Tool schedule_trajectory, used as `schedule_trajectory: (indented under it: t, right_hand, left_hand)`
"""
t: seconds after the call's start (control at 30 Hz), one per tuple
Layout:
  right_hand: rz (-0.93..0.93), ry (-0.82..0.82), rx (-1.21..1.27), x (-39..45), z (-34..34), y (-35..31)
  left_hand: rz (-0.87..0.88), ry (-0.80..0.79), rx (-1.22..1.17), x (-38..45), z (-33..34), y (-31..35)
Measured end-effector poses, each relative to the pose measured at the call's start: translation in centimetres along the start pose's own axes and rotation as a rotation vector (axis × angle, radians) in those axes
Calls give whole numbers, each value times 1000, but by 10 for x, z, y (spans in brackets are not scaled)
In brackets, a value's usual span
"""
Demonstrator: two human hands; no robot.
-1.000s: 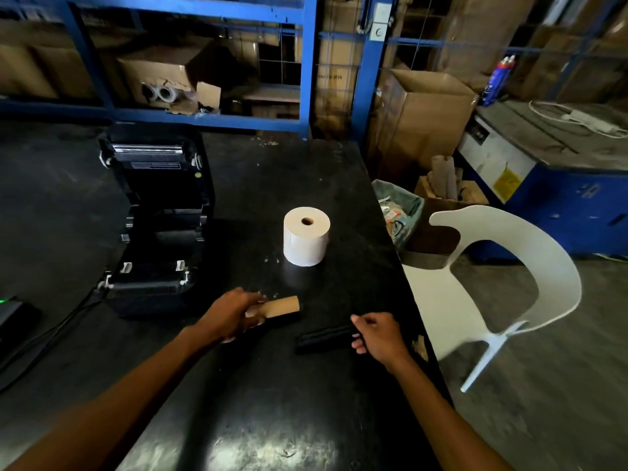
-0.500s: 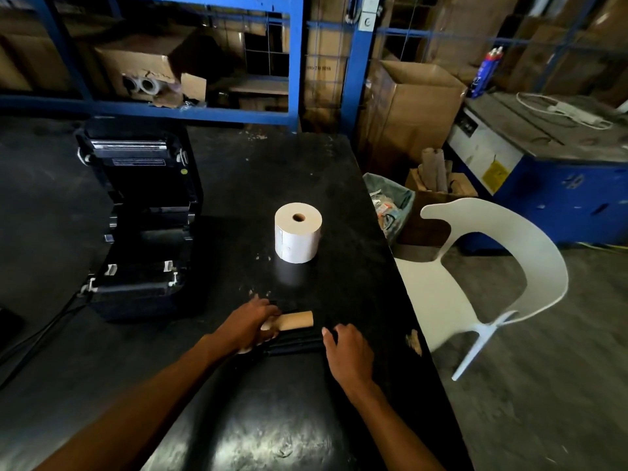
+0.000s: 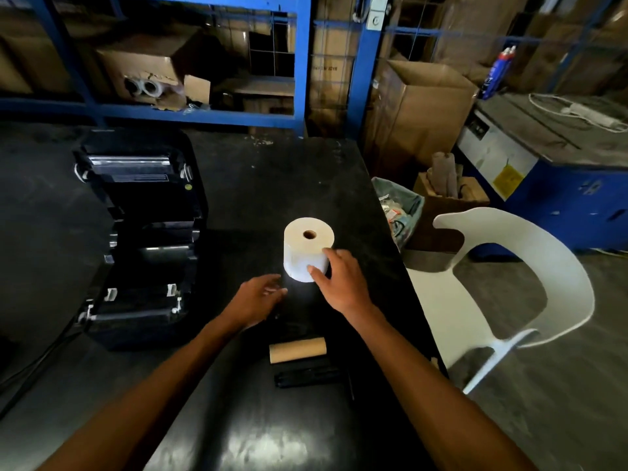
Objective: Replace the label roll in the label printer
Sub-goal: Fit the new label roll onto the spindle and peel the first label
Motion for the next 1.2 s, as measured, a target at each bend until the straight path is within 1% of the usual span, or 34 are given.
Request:
schedule_trajectory:
  t: [0.1, 0.2, 0.27, 0.33, 0.43, 0.5, 0.53, 0.6, 0.63, 0.7, 0.77, 0.83, 0.97, 1.07, 1.13, 1.2]
  right_hand:
    - [24, -52, -162, 39, 4, -18]
    - [120, -125, -213, 65, 11, -31]
    - [180, -148, -202, 74, 20, -35]
    - [215, -119, -179, 73, 26, -36]
    - [200, -76, -206, 74, 27, -37]
    - [199, -66, -195, 72, 23, -35]
    - [213, -64, -157, 71, 21, -30]
    - [246, -46, 2, 67, 10, -25]
    - [266, -19, 118, 64, 4, -22]
    - [297, 49, 373, 52, -12, -20]
    - [357, 48, 643, 35, -23, -21]
    - [417, -9, 834, 16, -29, -26]
    - [434, -77, 1002, -20, -34, -35]
    - [403, -96, 1093, -42, -29, -39]
    - [362, -118, 1108, -55, -28, -43]
    - [312, -173, 1061, -66, -31, -46]
  left_hand:
    - [-104, 21, -281, 25, -2, 4]
    - [-101, -6, -454, 43, -1, 12]
    - [-132, -14, -515, 56, 1, 12]
    - [-166, 0, -554, 62, 4, 8]
    - [-220, 54, -643, 66, 5, 1]
    - [-235, 47, -683, 62, 4, 4]
    - [-230, 48, -695, 60, 4, 5]
    - [-184, 95, -690, 53, 1, 8]
    - [-166, 129, -677, 49, -2, 10]
    - [-186, 168, -704, 36, -5, 12]
    - [-267, 133, -789, 22, -7, 16]
    - [-300, 79, -872, 8, -9, 25]
    - [-273, -8, -1003, -22, -13, 45]
    - [-271, -38, -1062, -41, -10, 52]
    - [-238, 15, -1075, -52, -6, 54]
    - [-224, 106, -1103, -64, -3, 54]
Point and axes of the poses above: each hand's wrist, its own x-axis towards the middle knuckle, its own z-axis out of the palm, y = z × x, the point moved 2 cm from there along x, towards the middle knuckle, and after that the axes turned 6 degrees about -y, right-handed, at the moved point
